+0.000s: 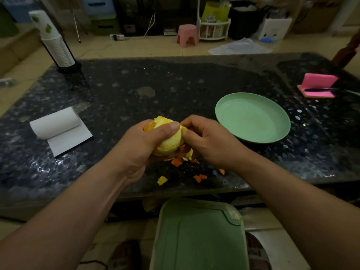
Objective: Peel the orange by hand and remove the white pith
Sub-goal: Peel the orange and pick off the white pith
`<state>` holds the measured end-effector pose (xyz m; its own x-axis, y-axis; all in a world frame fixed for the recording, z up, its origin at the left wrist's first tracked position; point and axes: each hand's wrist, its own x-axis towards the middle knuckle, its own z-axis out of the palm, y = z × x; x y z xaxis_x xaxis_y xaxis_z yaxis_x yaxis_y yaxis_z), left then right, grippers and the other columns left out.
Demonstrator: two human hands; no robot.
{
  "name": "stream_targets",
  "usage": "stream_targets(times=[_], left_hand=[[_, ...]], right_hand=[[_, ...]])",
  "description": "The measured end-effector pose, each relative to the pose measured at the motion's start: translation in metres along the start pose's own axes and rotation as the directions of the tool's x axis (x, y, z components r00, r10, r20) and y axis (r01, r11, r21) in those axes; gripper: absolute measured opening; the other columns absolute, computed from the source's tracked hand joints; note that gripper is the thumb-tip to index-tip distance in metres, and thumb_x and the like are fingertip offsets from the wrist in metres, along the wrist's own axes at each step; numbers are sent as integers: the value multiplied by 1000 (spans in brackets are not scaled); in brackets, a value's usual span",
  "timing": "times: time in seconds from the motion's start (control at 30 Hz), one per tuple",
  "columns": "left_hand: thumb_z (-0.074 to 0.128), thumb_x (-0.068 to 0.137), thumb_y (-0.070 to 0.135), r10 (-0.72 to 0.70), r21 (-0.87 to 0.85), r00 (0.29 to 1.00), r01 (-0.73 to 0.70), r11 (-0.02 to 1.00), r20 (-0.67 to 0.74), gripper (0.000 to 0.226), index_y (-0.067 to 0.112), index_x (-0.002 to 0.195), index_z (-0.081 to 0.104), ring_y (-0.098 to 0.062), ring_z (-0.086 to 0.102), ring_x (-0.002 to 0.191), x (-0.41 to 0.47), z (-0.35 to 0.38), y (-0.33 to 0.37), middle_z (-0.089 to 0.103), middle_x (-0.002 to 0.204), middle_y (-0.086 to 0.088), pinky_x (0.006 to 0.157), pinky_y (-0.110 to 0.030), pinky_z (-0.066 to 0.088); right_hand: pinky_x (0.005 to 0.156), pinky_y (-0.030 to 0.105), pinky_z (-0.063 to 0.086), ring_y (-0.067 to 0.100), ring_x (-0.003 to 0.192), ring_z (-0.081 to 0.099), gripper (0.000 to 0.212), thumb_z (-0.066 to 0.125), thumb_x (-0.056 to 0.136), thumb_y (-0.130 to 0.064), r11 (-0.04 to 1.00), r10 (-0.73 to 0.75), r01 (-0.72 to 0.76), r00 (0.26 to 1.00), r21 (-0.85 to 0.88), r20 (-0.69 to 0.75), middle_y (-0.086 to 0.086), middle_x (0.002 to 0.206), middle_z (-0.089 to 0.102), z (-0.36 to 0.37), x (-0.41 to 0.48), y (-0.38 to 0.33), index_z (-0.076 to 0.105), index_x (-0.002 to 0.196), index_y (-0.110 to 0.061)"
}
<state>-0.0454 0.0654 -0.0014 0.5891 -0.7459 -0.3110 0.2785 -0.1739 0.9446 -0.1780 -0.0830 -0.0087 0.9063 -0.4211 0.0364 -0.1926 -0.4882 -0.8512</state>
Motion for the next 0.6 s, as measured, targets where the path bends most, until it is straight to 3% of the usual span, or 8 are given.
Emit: stream_targets(times=[0.17, 0.3, 0.5, 0.6], left_hand=[[88, 69, 35, 45, 29, 999, -45, 999, -4, 66, 5, 123, 67, -29, 77, 89, -4, 4, -6, 75, 114, -22, 72, -38, 63], [91, 67, 36, 53, 5, 999, -53, 999, 8, 67, 7, 123, 68, -30, 76, 92, -6, 4, -3, 76, 114, -21, 75, -39, 64], [90, 75, 30, 27, -75, 999, -24, 997, 46, 61, 2, 125, 68, -30, 77, 90, -7, 0, 0, 77, 109, -19, 70, -39, 64], [79, 74, 35, -7, -105, 998, 13, 994, 58, 56, 6, 121, 70, -31, 76, 93, -7, -5, 3, 77, 107, -17, 75, -41, 67]], right_hand=[[56, 30, 54, 9, 66, 69, 7, 66, 100, -31, 995, -13, 10, 999, -100, -34, -3, 78, 73, 1, -2, -2, 67, 94, -28], [63, 40, 60, 16, 69, 70, 3, 68, 97, -22, 999, -37, 37, 995, 1, -93, 2, 79, 74, 2, -2, -1, 70, 95, -21], [59, 26, 55, 11, 65, 68, 8, 64, 98, -8, 986, 5, 7, 997, 167, -71, 3, 76, 73, 7, -1, 3, 72, 99, -12], [59, 30, 54, 19, 65, 67, 16, 58, 99, -1, 954, 48, -28, 997, 299, -62, 7, 77, 73, 12, 3, 6, 72, 102, -8]])
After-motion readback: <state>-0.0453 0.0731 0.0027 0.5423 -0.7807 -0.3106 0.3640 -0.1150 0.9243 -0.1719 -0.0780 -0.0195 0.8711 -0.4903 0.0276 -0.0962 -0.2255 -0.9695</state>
